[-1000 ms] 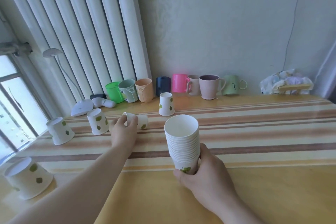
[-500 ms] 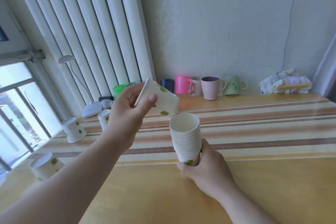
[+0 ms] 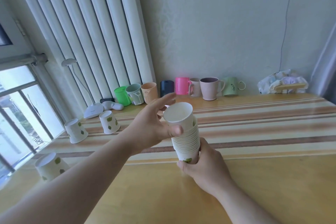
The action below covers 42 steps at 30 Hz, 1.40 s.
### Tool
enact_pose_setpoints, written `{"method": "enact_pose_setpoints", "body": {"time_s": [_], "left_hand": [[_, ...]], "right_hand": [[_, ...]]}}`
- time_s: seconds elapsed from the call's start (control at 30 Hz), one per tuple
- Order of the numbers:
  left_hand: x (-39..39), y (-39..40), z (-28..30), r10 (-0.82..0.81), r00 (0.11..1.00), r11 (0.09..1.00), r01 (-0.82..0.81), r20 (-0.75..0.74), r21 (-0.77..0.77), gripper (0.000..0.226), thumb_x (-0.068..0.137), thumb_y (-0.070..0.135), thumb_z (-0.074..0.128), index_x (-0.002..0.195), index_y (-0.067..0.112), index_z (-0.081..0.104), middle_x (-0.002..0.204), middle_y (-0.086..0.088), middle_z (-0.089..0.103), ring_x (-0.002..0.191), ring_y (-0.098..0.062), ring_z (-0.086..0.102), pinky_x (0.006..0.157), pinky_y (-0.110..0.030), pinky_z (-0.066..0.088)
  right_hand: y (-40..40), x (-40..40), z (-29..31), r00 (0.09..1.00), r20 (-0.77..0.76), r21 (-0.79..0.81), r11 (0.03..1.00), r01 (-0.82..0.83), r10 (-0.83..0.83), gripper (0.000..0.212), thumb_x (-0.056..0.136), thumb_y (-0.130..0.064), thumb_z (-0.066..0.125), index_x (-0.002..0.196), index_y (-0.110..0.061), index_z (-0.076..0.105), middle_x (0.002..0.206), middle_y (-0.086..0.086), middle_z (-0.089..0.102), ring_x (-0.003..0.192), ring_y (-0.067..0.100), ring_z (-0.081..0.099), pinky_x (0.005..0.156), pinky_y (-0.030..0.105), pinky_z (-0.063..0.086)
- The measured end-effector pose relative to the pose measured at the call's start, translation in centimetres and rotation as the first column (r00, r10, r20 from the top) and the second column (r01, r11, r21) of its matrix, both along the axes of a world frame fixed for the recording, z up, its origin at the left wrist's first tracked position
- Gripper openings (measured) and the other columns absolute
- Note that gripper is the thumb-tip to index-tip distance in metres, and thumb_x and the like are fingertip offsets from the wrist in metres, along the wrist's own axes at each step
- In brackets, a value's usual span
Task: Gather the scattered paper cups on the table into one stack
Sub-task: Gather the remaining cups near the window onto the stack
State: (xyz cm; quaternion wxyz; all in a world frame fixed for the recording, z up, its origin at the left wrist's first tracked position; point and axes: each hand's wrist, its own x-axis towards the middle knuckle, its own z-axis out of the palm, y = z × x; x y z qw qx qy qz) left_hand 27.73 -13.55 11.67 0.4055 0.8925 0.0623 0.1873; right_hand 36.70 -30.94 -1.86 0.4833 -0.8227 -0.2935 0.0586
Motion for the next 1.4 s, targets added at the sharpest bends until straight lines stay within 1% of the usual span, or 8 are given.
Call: {"method": "enact_pose_setpoints", "body": {"time_s": [0.17, 0.3, 0.43, 0.6, 0.9, 1.13, 1.27, 1.4], "left_hand": [[3.1, 2.7, -2.1, 0.3, 0.953, 0.865, -0.252, 0.044, -0.434, 0.042, 0.093, 0.071, 0.055, 0.122, 0.045, 0.071, 0.123, 0.014, 0.071, 0.123, -0.015, 0.063, 0.089, -0.032, 0.049], [9.9, 6.4, -5.6, 0.41, 0.902, 0.865, -0.432, -0.136, -0.255, 0.056, 0.092, 0.018, 0.076, 0.138, 0.043, 0.056, 0.14, -0.004, 0.05, 0.111, -0.027, 0.064, 0.082, -0.041, 0.06], [14.6, 8.2, -5.8, 0.412, 0.897, 0.903, -0.379, -0.159, 0.202, 0.077, 0.091, 0.024, 0.076, 0.158, 0.041, 0.041, 0.156, -0.014, 0.039, 0.131, -0.035, 0.046, 0.1, -0.043, 0.047], [18.9, 9.1, -5.8, 0.493, 0.827, 0.659, -0.153, -0.269, 0.736, 0.095, 0.09, 0.046, 0.075, 0.165, 0.047, 0.016, 0.175, -0.015, 0.0, 0.155, -0.045, 0.015, 0.108, -0.06, 0.045], [18.9, 12.0, -5.4, 0.481, 0.798, 0.563, 0.035, -0.363, 0.826, 0.071, 0.095, 0.019, 0.068, 0.158, 0.035, 0.04, 0.157, -0.022, 0.025, 0.133, -0.047, 0.05, 0.1, -0.053, 0.056], [12.3, 14.3, -6.7, 0.552, 0.766, 0.775, -0.325, -0.329, 0.542, 0.08, 0.08, 0.056, 0.082, 0.136, 0.015, 0.042, 0.106, -0.002, 0.064, 0.093, -0.025, 0.062, 0.071, -0.038, 0.051], [7.5, 13.5, -7.6, 0.453, 0.763, 0.888, -0.336, -0.462, 0.315, 0.101, 0.074, 0.053, 0.087, 0.158, 0.032, 0.035, 0.126, -0.001, 0.066, 0.107, -0.024, 0.063, 0.081, -0.036, 0.051], [3.8, 11.7, -7.9, 0.323, 0.865, 0.93, -0.366, -0.384, -0.043, 0.052, 0.071, 0.04, 0.092, 0.117, 0.029, 0.071, 0.108, 0.003, 0.077, 0.103, -0.026, 0.072, 0.081, -0.034, 0.057]], "right_hand": [[0.1, -1.0, 0.4, 1.0, -0.001, 0.0, 1.0, -0.029, 0.029, 0.044, 0.072, -0.052, 0.083, 0.106, -0.042, 0.058, 0.091, -0.02, 0.073, 0.087, -0.001, 0.067, 0.071, 0.031, 0.059], [0.8, 0.7, -0.2, 1.0, 0.007, 0.001, 1.0, 0.003, -0.003, 0.046, 0.069, -0.06, 0.079, 0.105, -0.045, 0.054, 0.089, -0.02, 0.071, 0.086, 0.0, 0.066, 0.066, 0.025, 0.055], [0.2, -0.3, -0.4, 1.0, 0.015, -0.019, 1.0, 0.0, 0.0, 0.055, 0.065, -0.066, 0.074, 0.111, -0.047, 0.053, 0.09, -0.021, 0.07, 0.089, -0.001, 0.065, 0.066, 0.021, 0.051], [0.8, 0.2, -0.2, 0.999, 0.03, -0.054, 0.998, 0.016, -0.015, 0.056, 0.064, -0.061, 0.077, 0.111, -0.046, 0.053, 0.09, -0.018, 0.07, 0.093, 0.002, 0.066, 0.074, 0.021, 0.054], [0.8, 0.2, 0.2, 1.0, 0.026, -0.069, 0.998, 0.015, -0.013, 0.054, 0.066, -0.059, 0.079, 0.11, -0.043, 0.053, 0.091, -0.015, 0.071, 0.093, 0.005, 0.067, 0.077, 0.028, 0.057], [0.4, 0.3, -0.1, 1.0, 0.002, -0.046, 0.999, 0.007, -0.007, 0.051, 0.064, -0.065, 0.076, 0.104, -0.046, 0.052, 0.087, -0.019, 0.073, 0.083, 0.0, 0.068, 0.068, 0.028, 0.058], [0.5, 0.4, -0.3, 1.0, -0.003, -0.035, 0.999, 0.012, -0.012, 0.051, 0.064, -0.065, 0.076, 0.104, -0.046, 0.052, 0.09, -0.021, 0.073, 0.084, 0.0, 0.068, 0.07, 0.033, 0.059], [0.5, 0.4, -0.5, 1.0, -0.021, -0.034, 0.999, 0.012, -0.013, 0.054, 0.063, -0.065, 0.078, 0.106, -0.047, 0.052, 0.091, -0.021, 0.073, 0.084, 0.0, 0.068, 0.071, 0.037, 0.061]]}}
